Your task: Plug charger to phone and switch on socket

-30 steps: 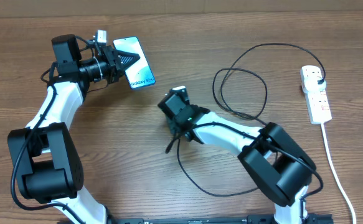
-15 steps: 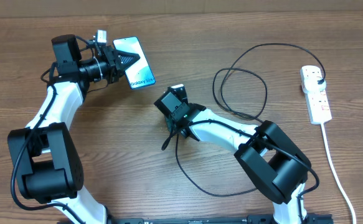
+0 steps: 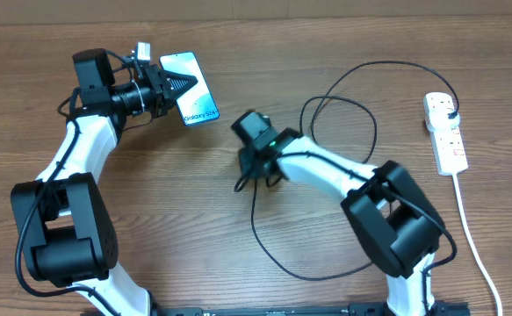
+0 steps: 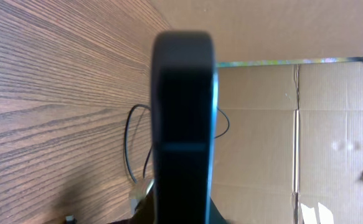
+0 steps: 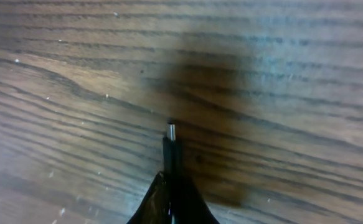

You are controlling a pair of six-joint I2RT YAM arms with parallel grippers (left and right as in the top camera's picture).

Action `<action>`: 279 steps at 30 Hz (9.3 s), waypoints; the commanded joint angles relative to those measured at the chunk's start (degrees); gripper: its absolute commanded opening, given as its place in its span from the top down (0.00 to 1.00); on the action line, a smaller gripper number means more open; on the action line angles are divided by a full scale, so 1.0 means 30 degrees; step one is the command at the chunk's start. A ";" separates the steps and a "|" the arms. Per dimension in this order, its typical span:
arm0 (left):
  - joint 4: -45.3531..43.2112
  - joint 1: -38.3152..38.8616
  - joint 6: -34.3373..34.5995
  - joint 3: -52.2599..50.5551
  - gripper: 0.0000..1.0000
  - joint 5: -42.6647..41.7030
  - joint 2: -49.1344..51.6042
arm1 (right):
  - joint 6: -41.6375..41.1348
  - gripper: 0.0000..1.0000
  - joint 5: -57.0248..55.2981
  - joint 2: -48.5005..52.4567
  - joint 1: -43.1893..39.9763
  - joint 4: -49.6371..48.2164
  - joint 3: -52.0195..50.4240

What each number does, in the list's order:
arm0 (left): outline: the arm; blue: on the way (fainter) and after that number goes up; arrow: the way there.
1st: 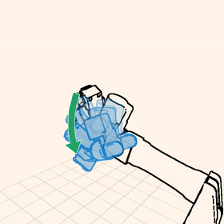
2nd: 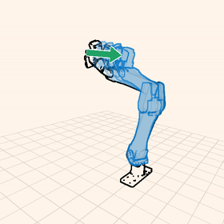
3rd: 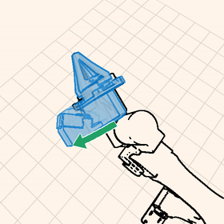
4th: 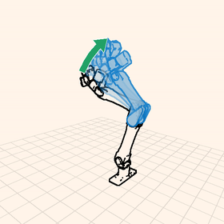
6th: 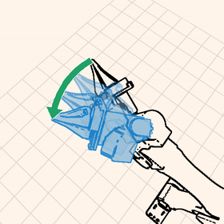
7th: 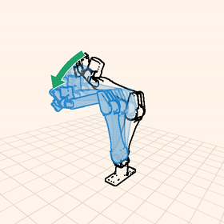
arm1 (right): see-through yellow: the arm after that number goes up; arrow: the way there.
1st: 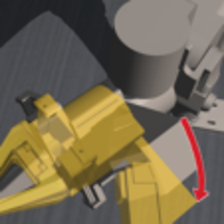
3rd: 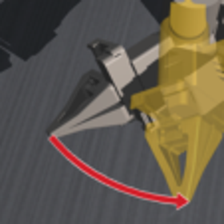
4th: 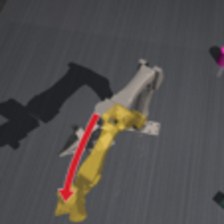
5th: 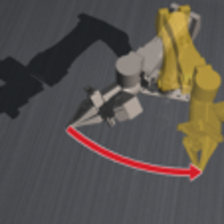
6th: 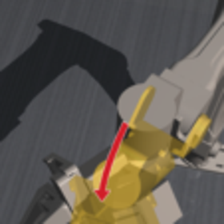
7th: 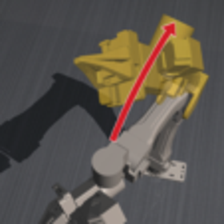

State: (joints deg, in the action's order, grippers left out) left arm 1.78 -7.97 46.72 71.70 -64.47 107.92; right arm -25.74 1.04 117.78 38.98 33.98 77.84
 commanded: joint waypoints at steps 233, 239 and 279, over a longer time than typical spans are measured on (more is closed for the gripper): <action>-1.0397 0.0838 0.6280 0.0182 0.96 -0.4328 0.2251 | 0.2492 0.33 -0.0510 -0.1588 -0.0444 0.0044 0.0415; -1.0397 0.0831 0.6280 0.0182 0.96 -0.4568 0.2251 | 0.2492 0.44 -0.2193 -0.0729 0.0277 -0.0969 0.0415; -1.0382 0.0000 0.6135 0.0182 0.96 -0.4386 0.2259 | 0.2499 0.96 -0.2987 0.2113 0.1326 -0.1734 0.0415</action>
State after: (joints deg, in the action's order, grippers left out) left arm -28.77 -7.66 66.94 71.66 -76.34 114.72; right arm -17.82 -7.88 120.53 41.74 28.25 79.48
